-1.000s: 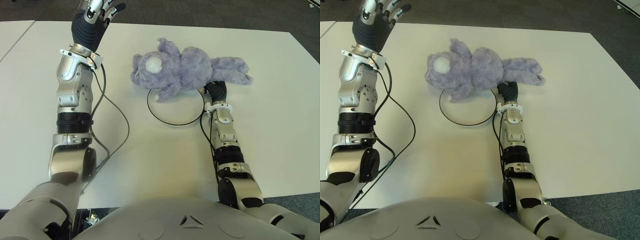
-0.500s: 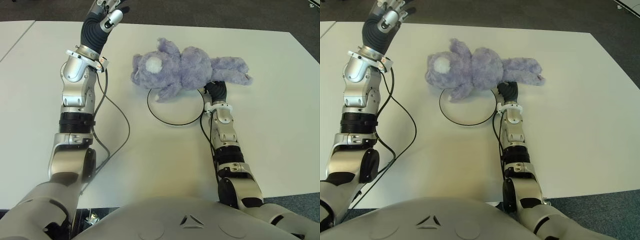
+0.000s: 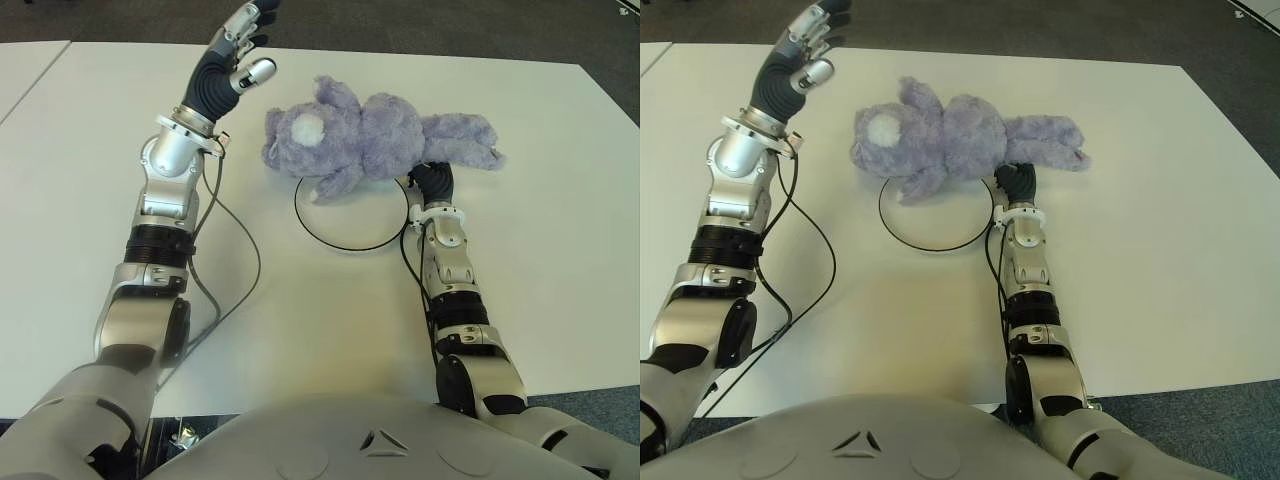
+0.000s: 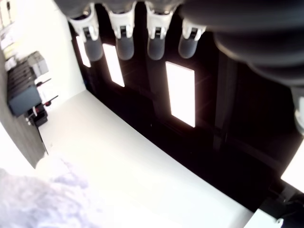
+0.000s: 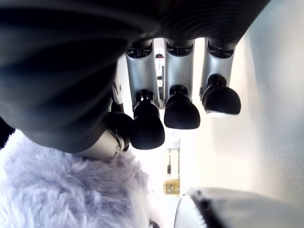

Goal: Put the doll into the plate.

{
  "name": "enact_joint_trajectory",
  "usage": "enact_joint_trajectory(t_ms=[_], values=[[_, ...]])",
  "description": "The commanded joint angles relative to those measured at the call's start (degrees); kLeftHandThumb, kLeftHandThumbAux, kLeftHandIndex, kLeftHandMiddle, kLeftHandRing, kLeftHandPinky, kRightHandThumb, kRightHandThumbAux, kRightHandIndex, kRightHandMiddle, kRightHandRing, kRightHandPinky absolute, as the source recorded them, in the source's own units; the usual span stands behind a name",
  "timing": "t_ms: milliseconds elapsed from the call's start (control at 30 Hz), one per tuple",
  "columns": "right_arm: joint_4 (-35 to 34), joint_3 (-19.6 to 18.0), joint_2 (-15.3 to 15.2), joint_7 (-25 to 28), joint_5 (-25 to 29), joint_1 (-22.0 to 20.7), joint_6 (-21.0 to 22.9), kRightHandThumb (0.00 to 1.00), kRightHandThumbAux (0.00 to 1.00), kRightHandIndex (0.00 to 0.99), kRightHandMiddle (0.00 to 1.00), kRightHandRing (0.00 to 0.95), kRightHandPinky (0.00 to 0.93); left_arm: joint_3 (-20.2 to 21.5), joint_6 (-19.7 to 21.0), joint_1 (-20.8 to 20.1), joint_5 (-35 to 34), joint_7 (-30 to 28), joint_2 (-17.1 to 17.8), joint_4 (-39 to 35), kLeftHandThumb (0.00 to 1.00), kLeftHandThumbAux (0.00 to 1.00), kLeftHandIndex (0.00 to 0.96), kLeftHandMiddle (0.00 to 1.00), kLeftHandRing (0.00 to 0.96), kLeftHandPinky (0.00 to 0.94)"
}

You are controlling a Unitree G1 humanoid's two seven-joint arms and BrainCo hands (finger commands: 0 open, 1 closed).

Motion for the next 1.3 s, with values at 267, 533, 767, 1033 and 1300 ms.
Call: enact_joint_trajectory(t_ms=[267, 533, 767, 1033, 1300], values=[[4.08, 0.28, 1.31, -0.59, -0.25, 4.62, 3.09, 0.706, 0.719, 0.441, 0.802, 0.801, 0.802, -10.62, -9.43, -0.48, 16.80, -1.51, 8.95, 4.75, 0.000, 0.233, 0.056, 0.051, 0.004, 0.005], [4.15, 0.24, 1.39, -0.62, -0.05, 4.68, 2.70, 0.706, 0.719, 0.441, 0.806, 0.809, 0.818, -15.29, -12.01, -1.36, 24.89, 1.75, 11.64, 5.00, 0.000, 0.255, 0.085, 0.092, 0.010, 0.000], [3.68, 0.25, 1.44, -0.54, 0.03, 4.96, 2.75, 0.706, 0.719, 0.441, 0.814, 0.816, 0.820, -17.09, -13.85, 0.59, 26.43, 2.79, 12.91, 2.98, 0.000, 0.290, 0.096, 0.136, 0.051, 0.000], [3.97, 0.20, 1.43, -0.31, 0.19, 4.80, 2.50, 0.706, 0.719, 0.441, 0.812, 0.816, 0.817, -18.16, -13.06, 3.01, 23.50, -0.66, 14.15, -1.79, 0.000, 0.297, 0.077, 0.160, 0.072, 0.000], [3.65, 0.37, 1.45, -0.30, 0.08, 4.79, 2.86, 0.705, 0.720, 0.441, 0.825, 0.825, 0.831, -19.36, -14.63, 3.04, 23.63, -0.81, 14.45, -2.85, 0.000, 0.291, 0.063, 0.271, 0.218, 0.078]])
